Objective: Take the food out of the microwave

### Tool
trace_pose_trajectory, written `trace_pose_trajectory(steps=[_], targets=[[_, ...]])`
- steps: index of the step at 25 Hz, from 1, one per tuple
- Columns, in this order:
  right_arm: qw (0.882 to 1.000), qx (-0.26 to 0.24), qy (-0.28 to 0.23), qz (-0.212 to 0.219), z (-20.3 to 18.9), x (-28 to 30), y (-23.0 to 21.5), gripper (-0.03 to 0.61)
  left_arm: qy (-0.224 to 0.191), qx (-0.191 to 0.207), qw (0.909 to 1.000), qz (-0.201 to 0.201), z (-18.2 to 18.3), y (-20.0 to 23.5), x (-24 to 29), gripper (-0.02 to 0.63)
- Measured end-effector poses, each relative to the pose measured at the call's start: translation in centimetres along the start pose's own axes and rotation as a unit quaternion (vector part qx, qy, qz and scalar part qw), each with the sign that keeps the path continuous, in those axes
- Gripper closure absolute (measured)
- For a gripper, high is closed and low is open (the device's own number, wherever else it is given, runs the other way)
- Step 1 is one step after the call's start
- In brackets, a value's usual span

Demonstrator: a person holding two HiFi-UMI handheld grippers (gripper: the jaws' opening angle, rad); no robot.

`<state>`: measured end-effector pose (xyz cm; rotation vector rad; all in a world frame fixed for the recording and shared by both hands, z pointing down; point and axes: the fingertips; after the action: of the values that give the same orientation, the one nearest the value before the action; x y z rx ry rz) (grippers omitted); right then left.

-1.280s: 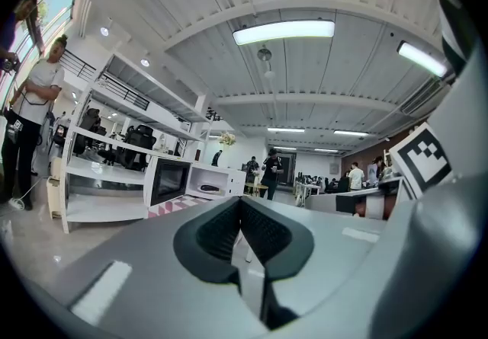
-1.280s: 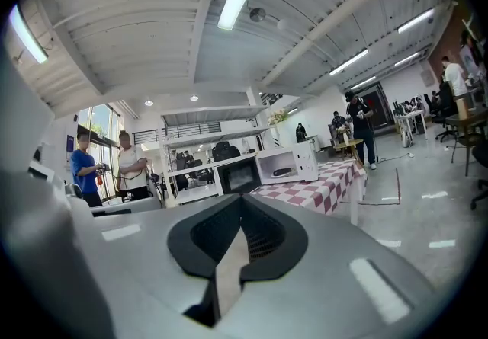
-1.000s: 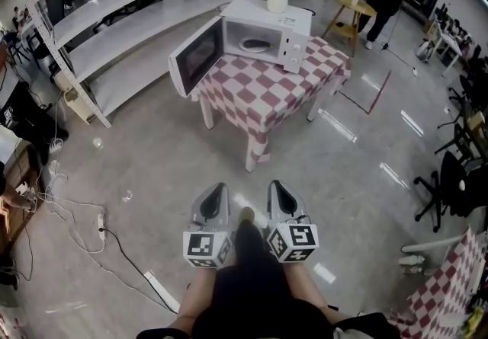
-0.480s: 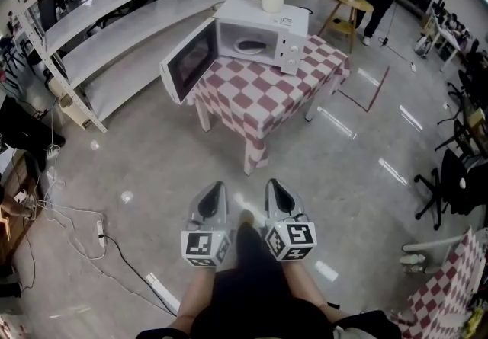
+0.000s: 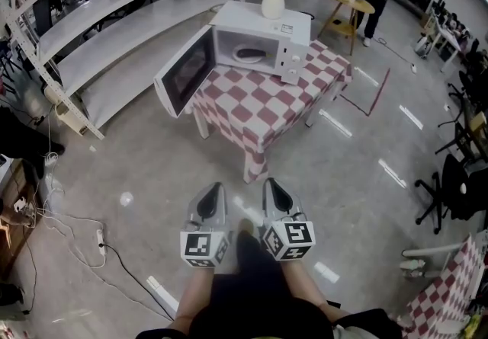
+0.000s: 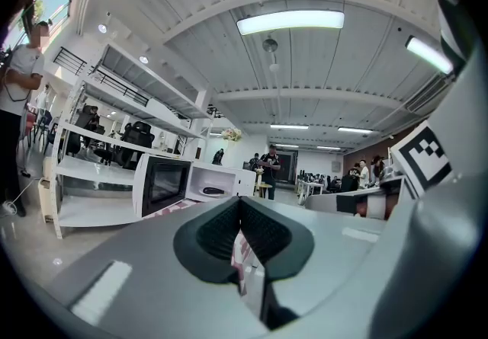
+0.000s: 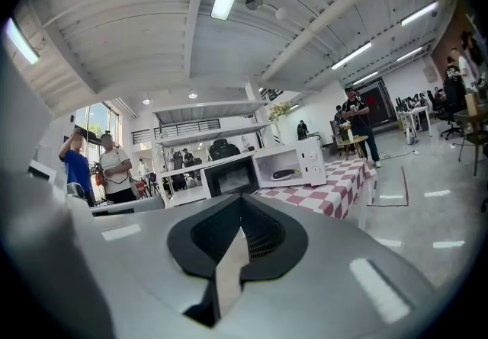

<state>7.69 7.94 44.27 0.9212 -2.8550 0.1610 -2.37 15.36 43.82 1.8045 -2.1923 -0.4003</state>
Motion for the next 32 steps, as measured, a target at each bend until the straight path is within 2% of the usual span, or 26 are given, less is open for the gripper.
trace_pose_trajectory(steps=[32], targets=[[1.0,-0.002,0.013,0.015,2.2,16.5,-7.5,0.578,0.001,0.0,0.9996,0.028,2.0,6.1,16.3,0.606]])
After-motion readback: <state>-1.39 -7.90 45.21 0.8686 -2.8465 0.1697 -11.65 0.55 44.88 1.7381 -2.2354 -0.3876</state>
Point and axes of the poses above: the fingertips, and each gripper's own axes: x forward along the fingers, y to its left, z out of its top, and after that the axes turned 12 degrees about -x, right-handed
